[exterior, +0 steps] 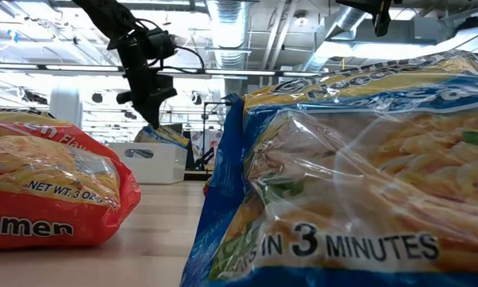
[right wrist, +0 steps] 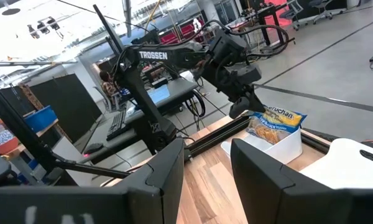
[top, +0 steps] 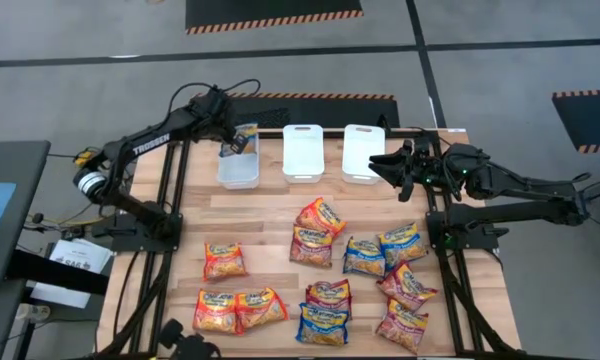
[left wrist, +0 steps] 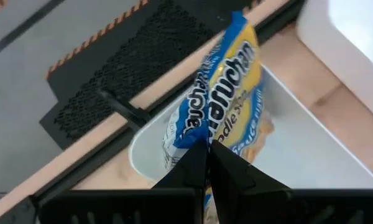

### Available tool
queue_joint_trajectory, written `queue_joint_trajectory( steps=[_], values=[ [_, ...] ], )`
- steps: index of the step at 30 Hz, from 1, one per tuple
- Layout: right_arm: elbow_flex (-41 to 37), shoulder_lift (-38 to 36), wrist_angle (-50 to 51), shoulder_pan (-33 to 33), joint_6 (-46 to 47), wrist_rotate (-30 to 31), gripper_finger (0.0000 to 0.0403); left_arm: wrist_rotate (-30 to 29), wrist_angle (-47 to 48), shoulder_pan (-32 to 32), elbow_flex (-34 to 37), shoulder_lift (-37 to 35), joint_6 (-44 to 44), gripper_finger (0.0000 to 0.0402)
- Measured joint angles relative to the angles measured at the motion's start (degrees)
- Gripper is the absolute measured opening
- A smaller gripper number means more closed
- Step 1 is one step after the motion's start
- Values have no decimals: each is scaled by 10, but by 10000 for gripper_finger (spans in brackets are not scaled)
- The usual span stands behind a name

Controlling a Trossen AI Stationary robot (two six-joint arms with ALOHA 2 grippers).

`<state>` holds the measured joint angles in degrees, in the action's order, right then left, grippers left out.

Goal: Sort Maruchan noodles
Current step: Put the blue noodle pack into the left white bin, then put the red noodle pack into the middle white bin

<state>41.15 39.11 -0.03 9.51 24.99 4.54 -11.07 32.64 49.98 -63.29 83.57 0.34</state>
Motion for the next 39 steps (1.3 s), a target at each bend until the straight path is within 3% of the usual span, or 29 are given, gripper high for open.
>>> queue_joint_trajectory(
  steps=[9, 15, 30, 35, 39],
  values=[
    [0, 0, 0, 0, 0, 0, 159, -22, -17, 11, 0, 1, -1, 0],
    [0, 0, 0, 0, 0, 0, 159, 39, -31, 13, 0, 1, 3, 3],
    [0, 0, 0, 0, 0, 0, 159, 55, -9, 15, 0, 1, -30, 60],
    [0, 0, -11, 0, 0, 0, 159, 148, 17, 15, 0, -4, -47, 64],
    [0, 0, -52, 0, -25, 0, 159, 271, 22, 15, 0, -18, -68, 61]
  ],
)
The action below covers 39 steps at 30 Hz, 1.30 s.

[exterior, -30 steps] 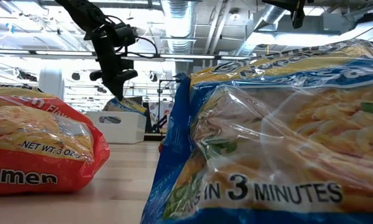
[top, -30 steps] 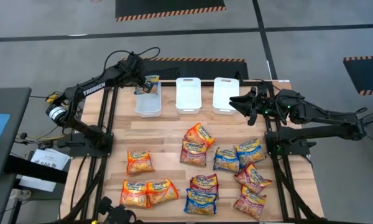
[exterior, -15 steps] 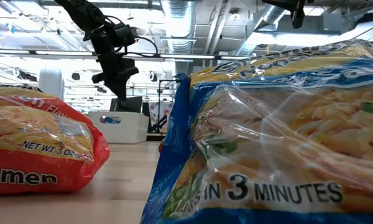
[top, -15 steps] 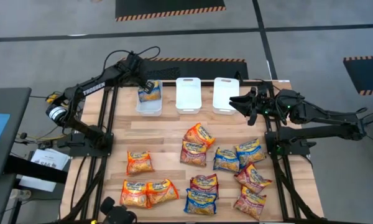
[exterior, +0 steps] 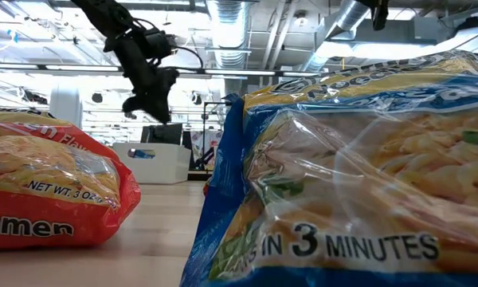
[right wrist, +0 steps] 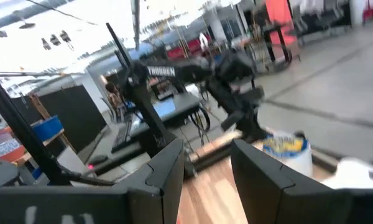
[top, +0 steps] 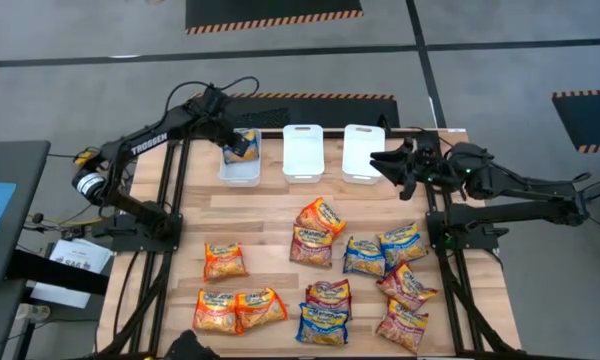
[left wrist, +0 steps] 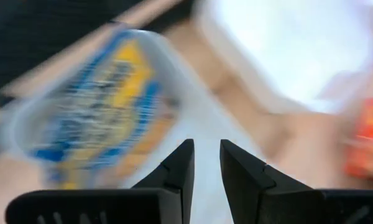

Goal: Sort Maruchan noodles
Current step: Put the red noodle pack into the middle white bin

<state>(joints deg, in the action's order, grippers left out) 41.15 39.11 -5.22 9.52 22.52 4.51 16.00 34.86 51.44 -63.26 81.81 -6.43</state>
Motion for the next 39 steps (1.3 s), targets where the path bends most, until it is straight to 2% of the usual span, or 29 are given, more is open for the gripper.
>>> queue_joint_trajectory(
  steps=[4, 8, 15, 25, 30, 37, 39],
  values=[
    [1, 9, -41, 0, -15, 0, 165, 106, -3, -8, 0, -37, -22, 61],
    [24, 33, -21, 12, -21, -1, 191, 141, -21, -37, 0, -93, -36, 61],
    [109, 101, 70, 40, -38, -22, 242, 154, -74, -119, 0, -190, -75, 61],
    [256, 213, 288, 46, 52, -91, 245, 146, -87, -220, 0, -267, -128, 61],
    [271, 272, 318, 30, 113, -158, 245, 116, -87, -251, 0, -277, -125, 61],
    [271, 359, 332, -3, 103, -173, 245, 102, -84, -275, 0, -273, -119, 61],
    [271, 380, 325, -8, 105, -195, 245, 102, -85, -279, 0, -273, -118, 61]
  ],
)
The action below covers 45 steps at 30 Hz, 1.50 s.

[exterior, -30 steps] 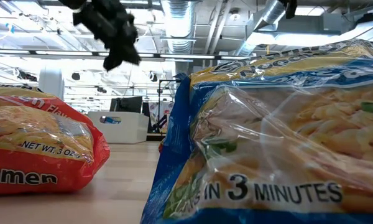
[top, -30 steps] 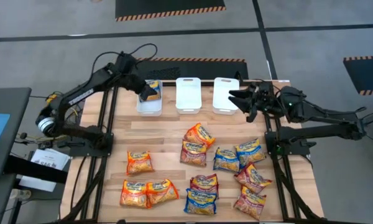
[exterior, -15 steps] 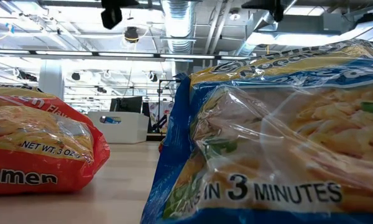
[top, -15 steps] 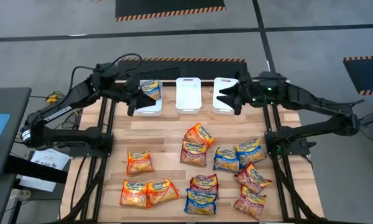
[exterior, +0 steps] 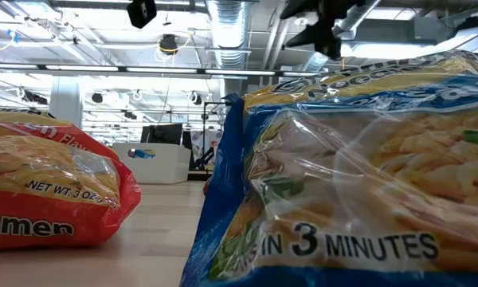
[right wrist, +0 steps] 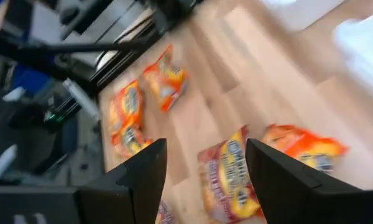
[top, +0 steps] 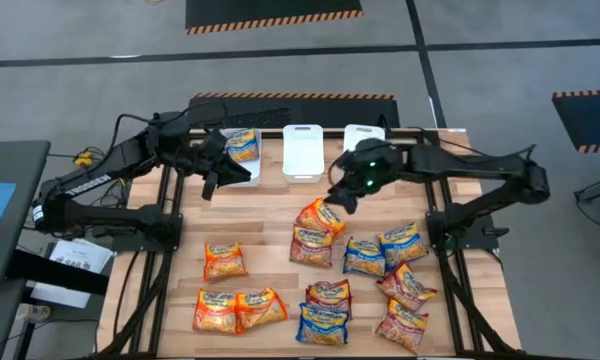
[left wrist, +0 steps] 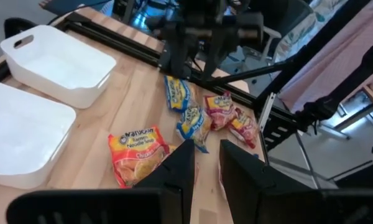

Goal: Sort Maruchan noodles
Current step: Put the red noodle pack into the middle white bin

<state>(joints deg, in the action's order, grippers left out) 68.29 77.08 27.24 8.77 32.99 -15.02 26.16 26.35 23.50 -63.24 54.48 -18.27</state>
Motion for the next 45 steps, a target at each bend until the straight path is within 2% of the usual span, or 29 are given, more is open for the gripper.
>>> queue_joint_trajectory(
  steps=[4, 18, 45],
  values=[
    [0, 35, 0, -6, 0, -33, 245, -1, 1, -7, 0, 0, 6, 61],
    [0, 176, 17, -23, -15, -48, 245, -1, 49, -7, 0, 0, 11, 61],
    [0, 302, 11, -68, -28, -46, 245, -45, 77, -7, 0, 0, 12, 61]
  ],
)
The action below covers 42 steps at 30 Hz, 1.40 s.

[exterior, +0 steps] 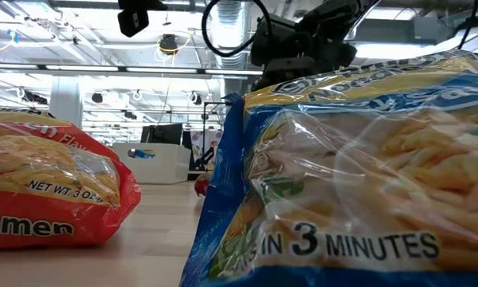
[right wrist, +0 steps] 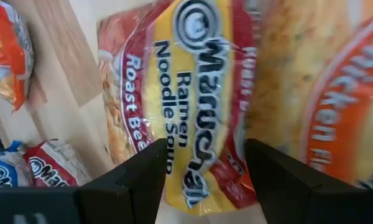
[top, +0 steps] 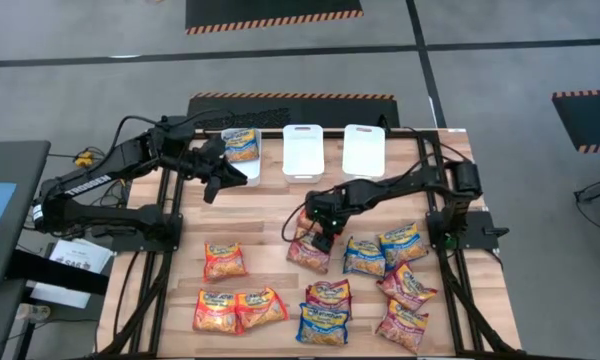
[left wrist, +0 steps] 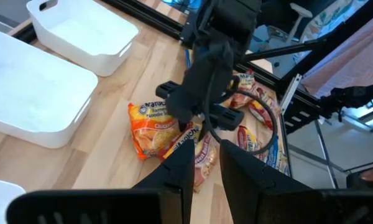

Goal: Sort Maruchan noodles
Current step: Put the red noodle pack into the middle white bin

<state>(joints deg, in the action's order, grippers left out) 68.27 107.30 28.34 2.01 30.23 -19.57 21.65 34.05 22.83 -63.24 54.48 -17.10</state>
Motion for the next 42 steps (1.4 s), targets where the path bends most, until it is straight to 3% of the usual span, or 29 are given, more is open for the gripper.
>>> queue_joint_trajectory(
  steps=[8, 21, 32, 42],
  values=[
    [0, 10, 4, -4, 13, 0, 211, 0, 0, 0, 0, 0, 0, 61],
    [0, 7, 5, -5, 29, -17, 16, 0, 0, 0, 0, 0, 0, 61],
    [59, -6, 64, -5, 12, -11, 6, -1, -1, 0, 0, 0, 0, 61],
    [203, -6, 195, 11, -63, 94, 5, -28, 1, 0, 0, 0, 0, 61]
  ],
)
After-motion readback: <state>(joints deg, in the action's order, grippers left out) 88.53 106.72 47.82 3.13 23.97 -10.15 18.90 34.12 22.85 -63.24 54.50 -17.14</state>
